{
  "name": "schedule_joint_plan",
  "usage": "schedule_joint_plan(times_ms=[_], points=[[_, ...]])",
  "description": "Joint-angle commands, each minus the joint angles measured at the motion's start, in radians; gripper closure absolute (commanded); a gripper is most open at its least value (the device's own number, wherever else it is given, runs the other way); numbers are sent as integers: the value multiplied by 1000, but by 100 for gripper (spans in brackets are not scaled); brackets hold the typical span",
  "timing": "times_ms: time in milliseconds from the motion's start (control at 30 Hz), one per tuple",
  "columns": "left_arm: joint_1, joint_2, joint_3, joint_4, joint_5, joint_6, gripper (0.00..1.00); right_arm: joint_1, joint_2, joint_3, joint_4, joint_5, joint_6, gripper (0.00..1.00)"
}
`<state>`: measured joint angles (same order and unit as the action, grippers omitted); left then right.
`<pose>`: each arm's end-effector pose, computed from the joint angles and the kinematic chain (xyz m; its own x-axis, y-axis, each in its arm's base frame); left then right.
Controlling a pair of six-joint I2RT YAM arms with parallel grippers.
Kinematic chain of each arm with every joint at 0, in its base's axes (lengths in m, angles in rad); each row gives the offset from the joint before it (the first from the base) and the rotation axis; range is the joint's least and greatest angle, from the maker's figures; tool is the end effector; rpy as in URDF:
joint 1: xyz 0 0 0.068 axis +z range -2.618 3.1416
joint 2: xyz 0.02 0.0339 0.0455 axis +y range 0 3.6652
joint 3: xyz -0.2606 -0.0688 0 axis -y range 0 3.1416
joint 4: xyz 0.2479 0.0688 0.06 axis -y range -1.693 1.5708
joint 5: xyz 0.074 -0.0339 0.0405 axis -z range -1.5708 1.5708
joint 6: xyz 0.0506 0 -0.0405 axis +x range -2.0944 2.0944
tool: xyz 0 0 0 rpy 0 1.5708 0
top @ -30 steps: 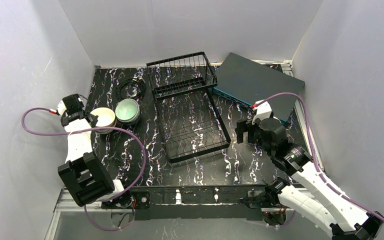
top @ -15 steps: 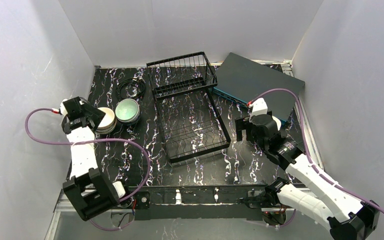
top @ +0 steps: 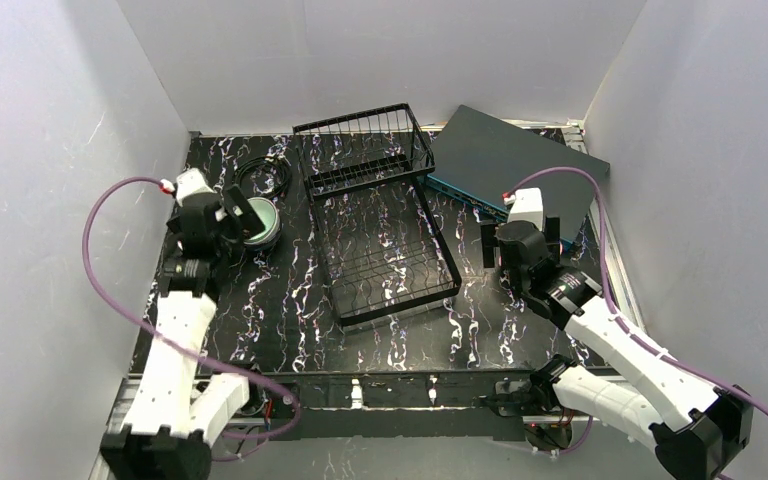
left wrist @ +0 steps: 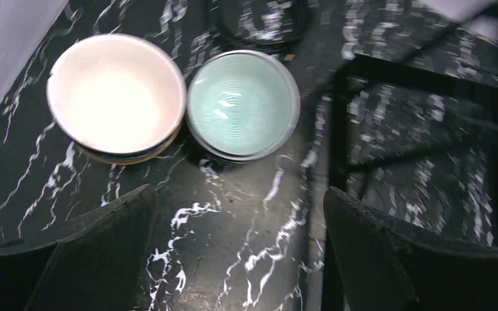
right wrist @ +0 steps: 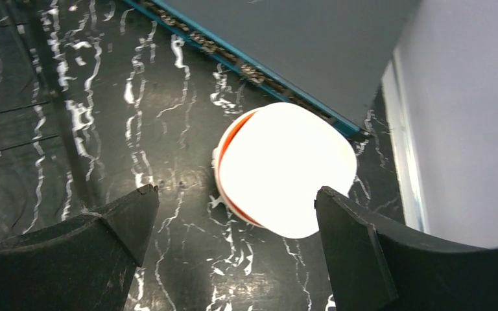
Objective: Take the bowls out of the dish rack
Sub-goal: Reset both arms
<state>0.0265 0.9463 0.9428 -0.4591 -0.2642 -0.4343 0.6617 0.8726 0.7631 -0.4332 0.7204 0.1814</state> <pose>0.2252 0.0192 0.3292 -0.2956 -0.4142 -0.8609 -0.4228 0.8648 -0.2708 0.1794 0.0974 0.2878 -0.4037 -0.1425 -0.9037 0.0577 0.9819 -0.1806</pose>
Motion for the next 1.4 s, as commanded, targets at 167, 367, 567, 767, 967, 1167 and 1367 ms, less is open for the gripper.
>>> schedule_joint_plan(times_ms=[167, 367, 567, 767, 967, 1167, 1367], points=[[-241, -441, -97, -18, -122, 138, 2, -13, -80, 1, 19, 252, 29, 1], [-241, -598, -71, -152, -67, 161, 2, -14, -242, -30, -10, 306, 37, 1], [-244, -705, 5, -285, -57, 215, 2, -13, -486, -63, -43, 316, 31, 1], [-261, -795, 8, -326, -125, 185, 2, -13, -744, -133, -1, 291, 3, 1], [-286, -864, -45, -337, -187, 162, 2, -13, -842, -147, -36, 302, 11, 1], [-301, -941, -162, -322, -190, 122, 2, -13, -856, -166, -35, 312, 12, 1], [-311, -943, -190, -278, -158, 127, 2, -12, -857, -175, -37, 316, 4, 1]])
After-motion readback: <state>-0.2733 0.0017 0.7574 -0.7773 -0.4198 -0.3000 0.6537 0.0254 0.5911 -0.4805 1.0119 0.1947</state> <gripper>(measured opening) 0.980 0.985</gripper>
